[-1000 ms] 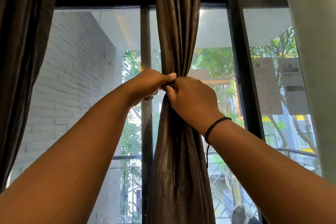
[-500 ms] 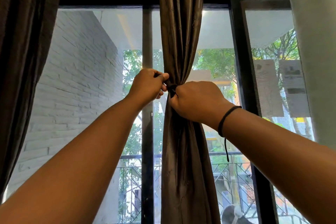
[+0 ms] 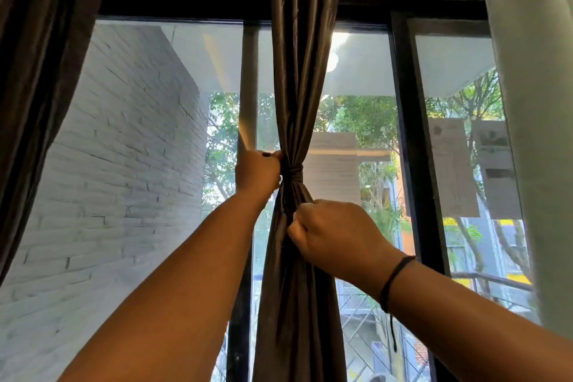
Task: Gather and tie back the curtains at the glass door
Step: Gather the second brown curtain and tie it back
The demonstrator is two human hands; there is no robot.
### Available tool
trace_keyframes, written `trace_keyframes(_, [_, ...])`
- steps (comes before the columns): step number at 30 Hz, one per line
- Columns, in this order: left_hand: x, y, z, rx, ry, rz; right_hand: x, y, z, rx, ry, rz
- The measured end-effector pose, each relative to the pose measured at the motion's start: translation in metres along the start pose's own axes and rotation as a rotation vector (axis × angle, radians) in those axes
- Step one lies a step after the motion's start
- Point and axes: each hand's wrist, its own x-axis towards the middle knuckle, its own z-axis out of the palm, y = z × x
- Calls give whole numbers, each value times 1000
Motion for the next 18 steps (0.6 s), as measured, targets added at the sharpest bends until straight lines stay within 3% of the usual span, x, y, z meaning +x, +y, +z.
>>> trace_keyframes(4, [-18, -16, 5, -309, -68, -116, -2, 16, -1, 104, -70, 139])
trace_keyframes(8, [-37, -25, 6, -396, -110, -146, -1, 32, 2, 456, -107, 381])
trace_keyframes(12, [-42, -28, 4, -374, -169, -133, 6, 41, 15, 546, -74, 561])
trace_keyframes(14, [-43, -29, 5, -300, -170, -77, 9, 38, 16, 544, -57, 581])
trace_keyframes(18, [-40, -27, 6, -207, -139, -50, 15, 20, 14, 221, -89, 434])
